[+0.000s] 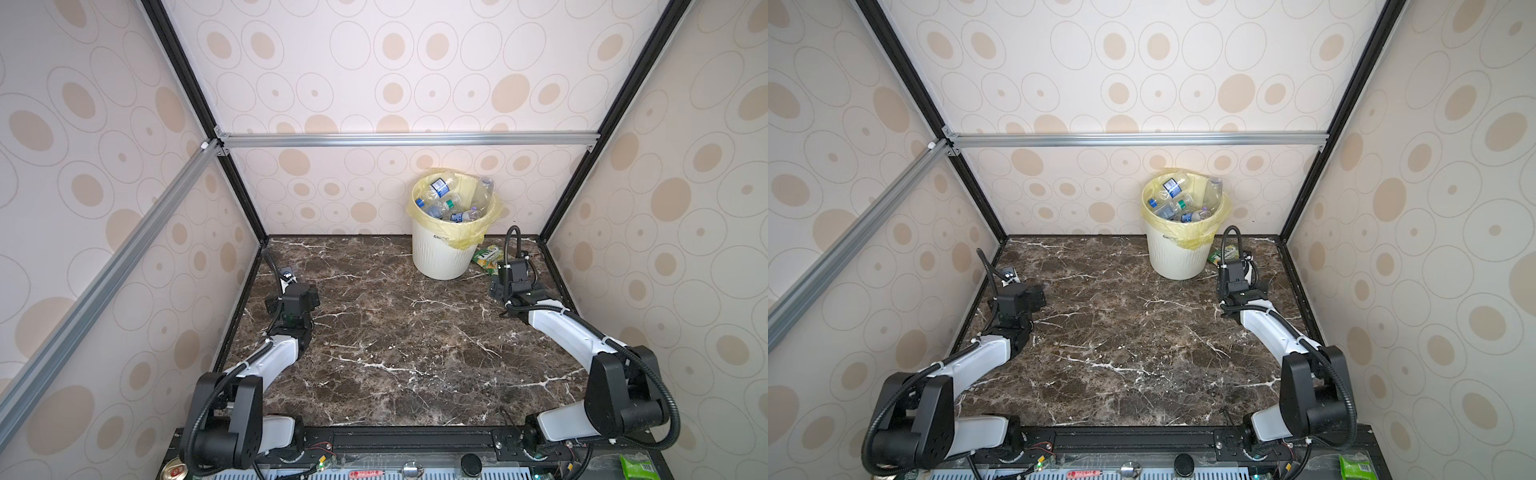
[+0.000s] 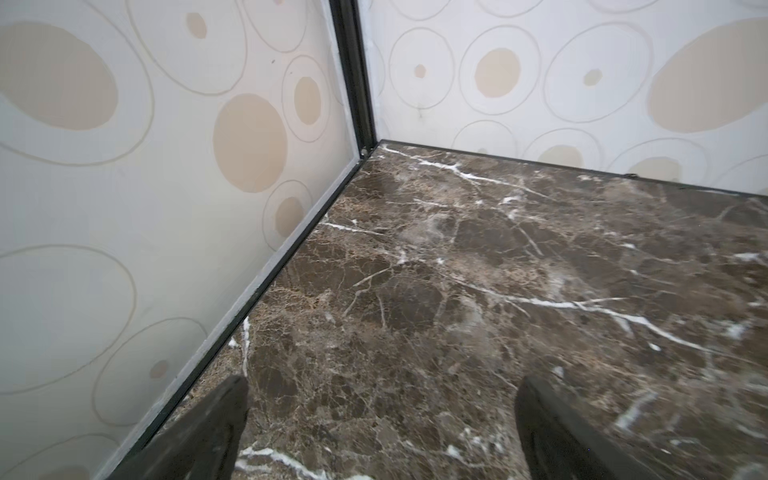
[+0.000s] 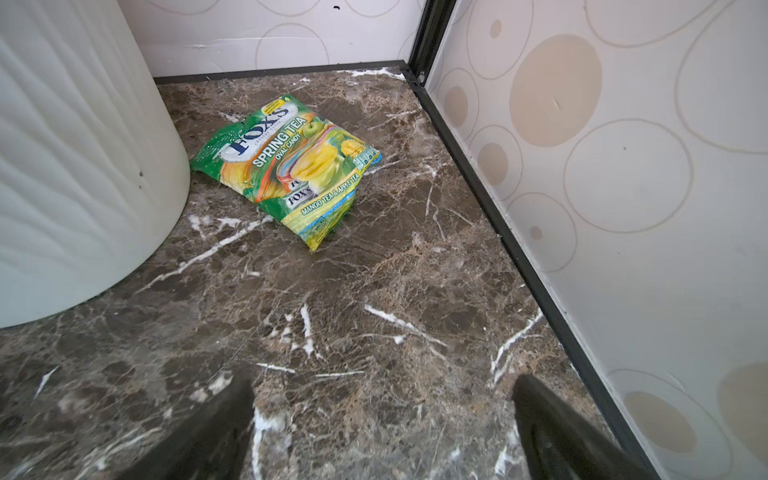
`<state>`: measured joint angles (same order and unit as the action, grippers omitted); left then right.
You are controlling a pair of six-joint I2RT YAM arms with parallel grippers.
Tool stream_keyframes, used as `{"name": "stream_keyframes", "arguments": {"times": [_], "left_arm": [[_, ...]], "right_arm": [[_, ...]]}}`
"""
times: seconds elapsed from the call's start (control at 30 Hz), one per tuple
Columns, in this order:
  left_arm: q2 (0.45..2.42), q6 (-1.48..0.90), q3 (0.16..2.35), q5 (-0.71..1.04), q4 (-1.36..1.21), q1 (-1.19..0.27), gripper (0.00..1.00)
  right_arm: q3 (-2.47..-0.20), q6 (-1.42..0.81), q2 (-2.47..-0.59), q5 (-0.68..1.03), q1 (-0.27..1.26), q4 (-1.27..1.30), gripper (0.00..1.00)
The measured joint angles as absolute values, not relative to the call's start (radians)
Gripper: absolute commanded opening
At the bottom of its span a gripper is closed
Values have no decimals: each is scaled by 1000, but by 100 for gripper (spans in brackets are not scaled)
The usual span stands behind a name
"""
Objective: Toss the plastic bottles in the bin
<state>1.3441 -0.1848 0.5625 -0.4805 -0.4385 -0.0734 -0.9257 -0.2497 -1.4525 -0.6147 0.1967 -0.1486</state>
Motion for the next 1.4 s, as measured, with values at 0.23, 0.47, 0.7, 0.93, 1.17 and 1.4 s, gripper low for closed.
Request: {"name": "stream_keyframes", "arguments": {"times": [0.23,0.47,0.7,0.93,1.17,1.4], "left_arm": [[1418,-207,432,-404,-690,49,99],[1509,-213,377,-279,-868,65,99],[1507,-196,321,-179,-1005,67,99],[1555,-125,168,-19,-1310,50,99],[1579,-102,178,-25,-1343,26,99],[1579,-91,180,-32,-1354,23,99]], "right_arm": [[-769,-187,-1465,-649,197,75,100],[-653,-99,-1463,-667,197,314,100],[-537,-57,-1464,-673,197,500,100],[-365,-43,-1466,-696,203,759,100],[-369,-38,-1472,-700,204,826,100],[-372,-10,-1482,-662,213,874,100]]}}
